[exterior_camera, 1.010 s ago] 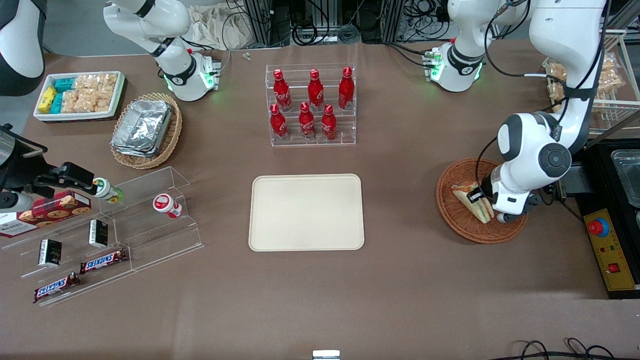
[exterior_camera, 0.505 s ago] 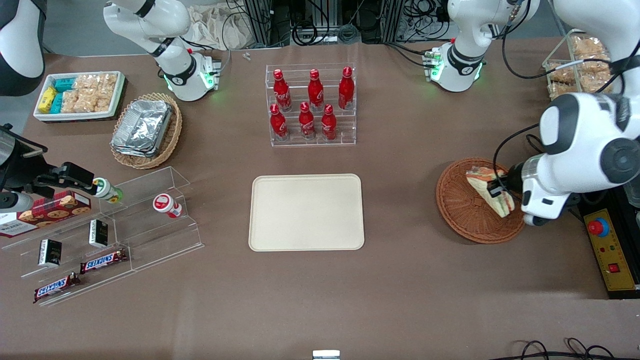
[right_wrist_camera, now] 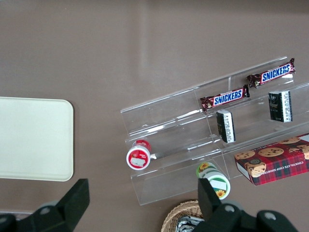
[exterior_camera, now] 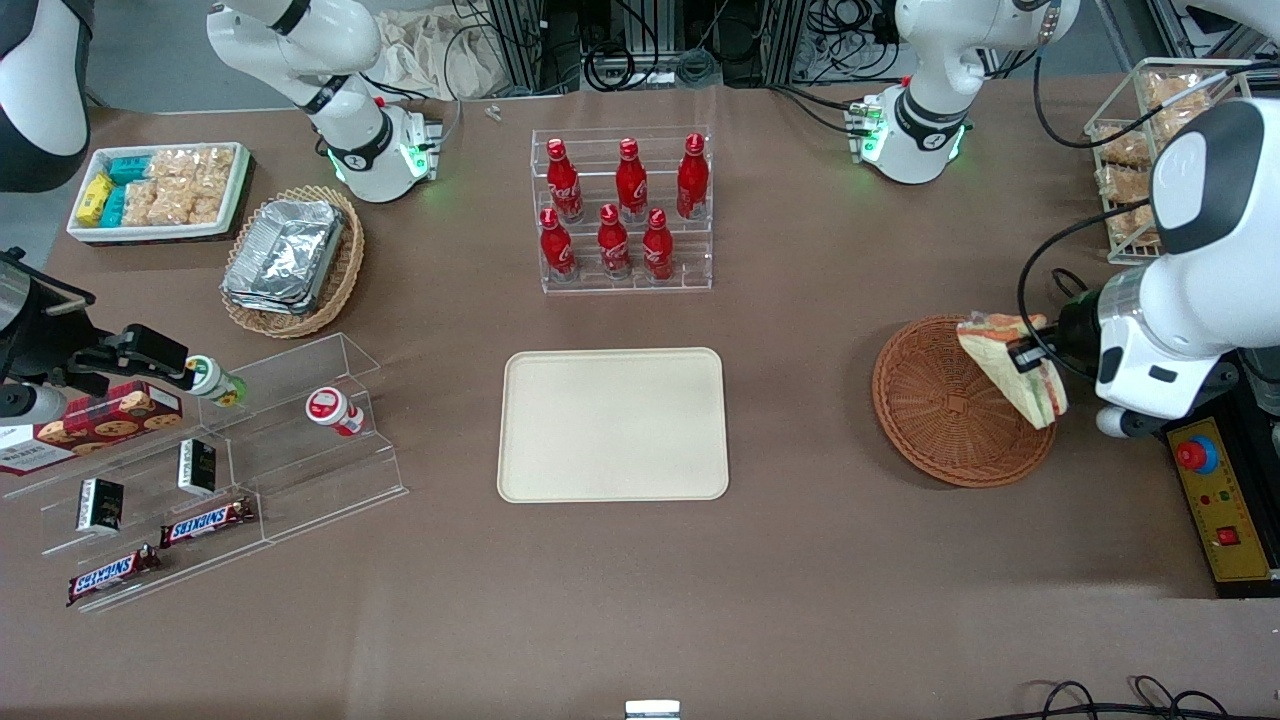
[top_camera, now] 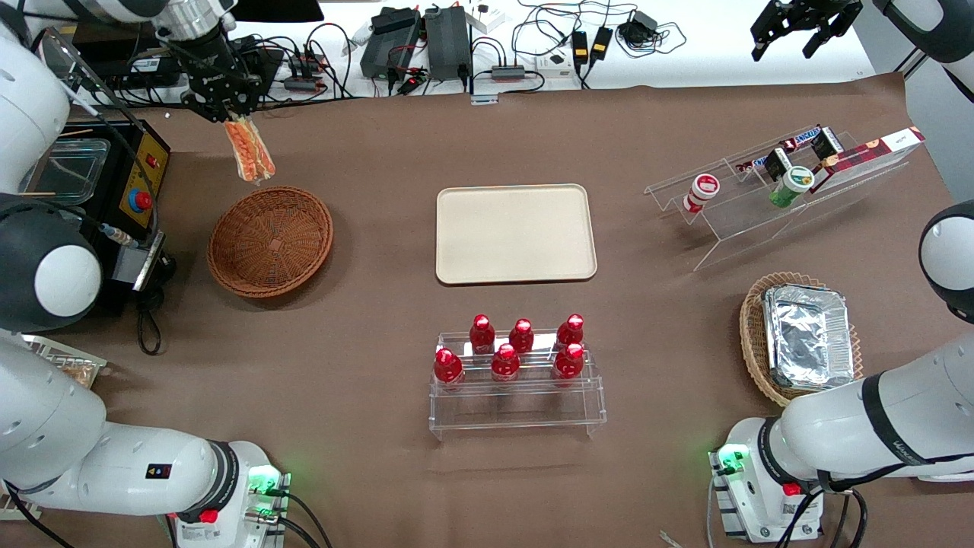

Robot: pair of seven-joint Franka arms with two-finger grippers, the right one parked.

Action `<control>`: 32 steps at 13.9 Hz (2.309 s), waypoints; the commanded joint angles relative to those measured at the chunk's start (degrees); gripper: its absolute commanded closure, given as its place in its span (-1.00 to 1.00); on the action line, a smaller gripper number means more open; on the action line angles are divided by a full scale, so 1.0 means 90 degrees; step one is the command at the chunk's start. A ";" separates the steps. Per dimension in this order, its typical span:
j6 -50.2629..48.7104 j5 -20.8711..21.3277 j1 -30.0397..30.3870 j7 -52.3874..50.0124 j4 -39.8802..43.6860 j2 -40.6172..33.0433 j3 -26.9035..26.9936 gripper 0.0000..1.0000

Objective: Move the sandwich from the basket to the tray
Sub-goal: 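Lift the sandwich out of the basket and carry it toward the tray, then lower the sandwich onto the cream tray and open the left gripper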

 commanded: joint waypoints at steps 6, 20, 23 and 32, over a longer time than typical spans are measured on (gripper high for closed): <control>-0.0281 0.0000 -0.0852 -0.0063 0.1355 0.0969 -0.0882 1.00; 0.3266 0.0049 -0.2209 0.0776 0.0214 0.2912 -0.1285 1.00; 0.3489 0.0097 -0.2229 0.0796 0.0213 0.3293 -0.1285 1.00; 0.3366 0.0127 -0.2190 -0.0053 0.0232 0.3101 -0.1265 -1.00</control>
